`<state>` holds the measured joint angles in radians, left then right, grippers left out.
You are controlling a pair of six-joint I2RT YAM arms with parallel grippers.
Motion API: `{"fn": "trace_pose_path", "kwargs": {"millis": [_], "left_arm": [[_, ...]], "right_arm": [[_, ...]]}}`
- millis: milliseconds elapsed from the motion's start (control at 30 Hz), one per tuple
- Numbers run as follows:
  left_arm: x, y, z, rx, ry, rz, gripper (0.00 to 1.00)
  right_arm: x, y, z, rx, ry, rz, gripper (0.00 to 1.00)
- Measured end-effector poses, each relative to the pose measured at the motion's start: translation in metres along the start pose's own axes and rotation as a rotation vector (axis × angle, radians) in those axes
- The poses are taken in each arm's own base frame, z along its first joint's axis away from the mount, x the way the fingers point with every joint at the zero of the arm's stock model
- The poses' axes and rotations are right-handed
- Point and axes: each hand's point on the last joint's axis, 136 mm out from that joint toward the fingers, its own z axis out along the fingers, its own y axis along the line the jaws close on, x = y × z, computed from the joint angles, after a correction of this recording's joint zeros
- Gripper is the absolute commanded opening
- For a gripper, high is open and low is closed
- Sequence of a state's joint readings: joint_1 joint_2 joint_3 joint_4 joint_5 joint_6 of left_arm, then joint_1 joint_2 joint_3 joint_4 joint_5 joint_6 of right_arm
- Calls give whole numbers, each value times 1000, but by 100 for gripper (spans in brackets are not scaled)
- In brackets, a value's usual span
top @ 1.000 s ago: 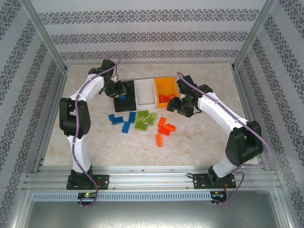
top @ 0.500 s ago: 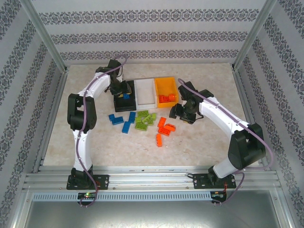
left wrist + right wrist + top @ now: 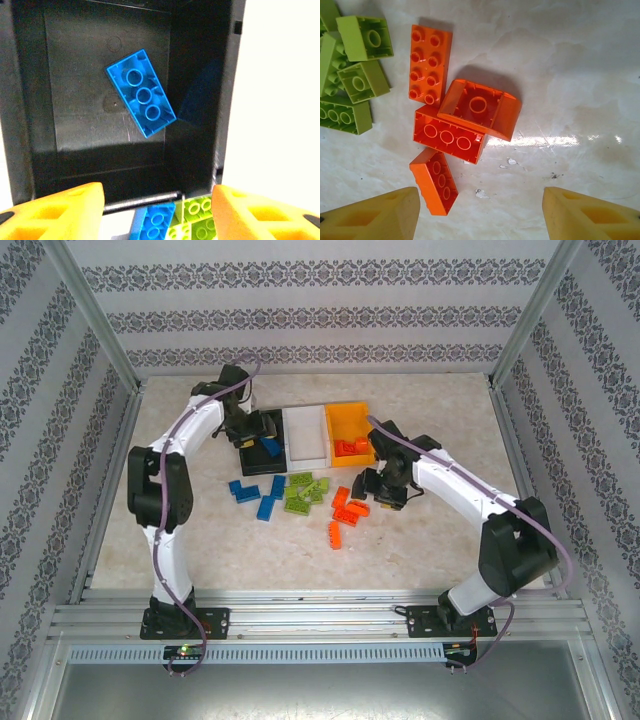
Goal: Sort the legos into containers by color
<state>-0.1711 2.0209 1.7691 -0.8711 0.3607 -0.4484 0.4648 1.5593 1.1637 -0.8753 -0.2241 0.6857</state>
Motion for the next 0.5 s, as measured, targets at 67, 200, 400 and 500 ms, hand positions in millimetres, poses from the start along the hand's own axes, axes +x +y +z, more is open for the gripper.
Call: {"fn": "trace_pose_path", "kwargs": {"millis": [67, 200, 400, 500], "left_arm": [[4, -2, -12, 7, -18, 6, 59], [20, 4, -26, -1, -30, 9, 59], [59, 21, -45, -31, -25, 18, 59], [80, 30, -55, -43, -26, 21, 59]], "right_arm": [[2, 3, 6, 9, 18, -9, 67], [7, 11, 19, 21, 50, -40, 66], [24, 18, 42, 62, 116, -96, 64], [31, 29, 51, 72, 139, -154, 64]]}}
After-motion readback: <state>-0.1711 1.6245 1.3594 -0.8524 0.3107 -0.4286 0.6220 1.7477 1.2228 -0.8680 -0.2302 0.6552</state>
